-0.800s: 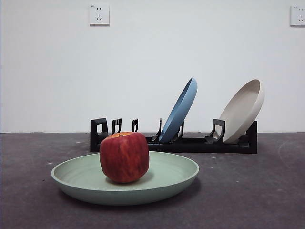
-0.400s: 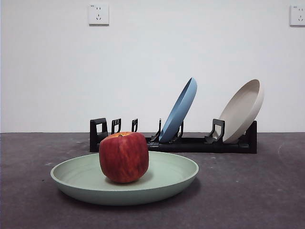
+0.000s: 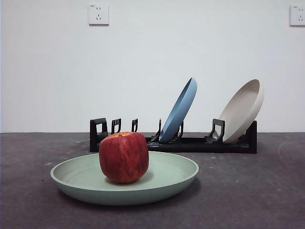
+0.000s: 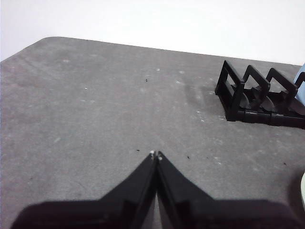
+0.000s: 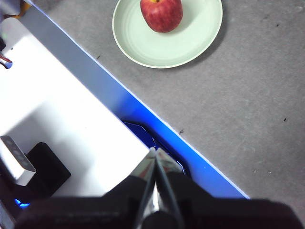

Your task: Take the green plate from the plate rack,put the plate on the table,take the apple from the table,put the apple in the plate

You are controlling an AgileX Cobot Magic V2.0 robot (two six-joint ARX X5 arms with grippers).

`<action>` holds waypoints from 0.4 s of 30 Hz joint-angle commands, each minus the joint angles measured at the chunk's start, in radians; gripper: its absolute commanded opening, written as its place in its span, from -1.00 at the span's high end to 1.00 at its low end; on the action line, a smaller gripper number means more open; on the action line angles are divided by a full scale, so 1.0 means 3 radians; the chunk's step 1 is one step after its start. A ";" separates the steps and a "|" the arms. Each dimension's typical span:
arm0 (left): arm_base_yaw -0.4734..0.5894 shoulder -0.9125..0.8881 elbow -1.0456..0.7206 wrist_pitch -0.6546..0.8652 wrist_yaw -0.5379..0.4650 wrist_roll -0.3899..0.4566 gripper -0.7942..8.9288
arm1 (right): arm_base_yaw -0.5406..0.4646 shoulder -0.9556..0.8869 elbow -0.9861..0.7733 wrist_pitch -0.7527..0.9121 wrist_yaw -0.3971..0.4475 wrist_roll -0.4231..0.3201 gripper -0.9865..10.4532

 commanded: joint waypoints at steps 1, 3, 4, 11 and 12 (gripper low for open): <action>0.0010 -0.0010 -0.0042 0.0008 -0.0013 -0.0029 0.84 | 0.0009 -0.0004 -0.0023 0.0015 0.0015 0.0017 0.83; 0.0010 -0.0010 -0.0042 0.0008 -0.0013 -0.0029 0.84 | -0.0028 -0.0020 -0.0023 0.0015 0.0017 0.0017 0.83; 0.0010 -0.0010 -0.0042 0.0008 -0.0013 -0.0029 0.84 | -0.0057 -0.0050 -0.0023 0.0015 0.0006 -0.0010 0.83; 0.0010 -0.0010 -0.0042 0.0008 -0.0013 -0.0029 0.84 | -0.0940 -0.0360 -0.0037 0.0637 -0.0022 -0.0272 0.83; 0.0010 -0.0010 -0.0042 0.0008 -0.0013 -0.0029 0.84 | -0.1105 -0.0423 -0.0055 0.0800 -0.0022 -0.0282 0.83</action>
